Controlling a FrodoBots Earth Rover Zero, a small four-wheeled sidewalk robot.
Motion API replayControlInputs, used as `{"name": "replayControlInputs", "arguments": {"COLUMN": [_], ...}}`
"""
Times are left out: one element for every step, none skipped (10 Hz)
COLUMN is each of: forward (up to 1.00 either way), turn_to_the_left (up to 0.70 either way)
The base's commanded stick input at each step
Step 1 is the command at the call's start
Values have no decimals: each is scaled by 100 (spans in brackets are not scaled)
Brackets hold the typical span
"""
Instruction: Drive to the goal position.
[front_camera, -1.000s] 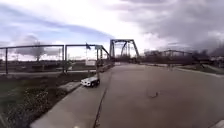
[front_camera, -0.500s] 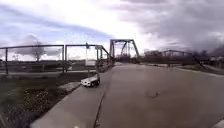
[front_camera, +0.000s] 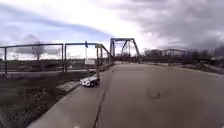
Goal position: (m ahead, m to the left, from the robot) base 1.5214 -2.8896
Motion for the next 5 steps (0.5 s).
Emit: {"name": "replayControlInputs", "arguments": {"forward": [45,45,45,27,32], "turn_to_the_left": [0,0,0,0,0]}}
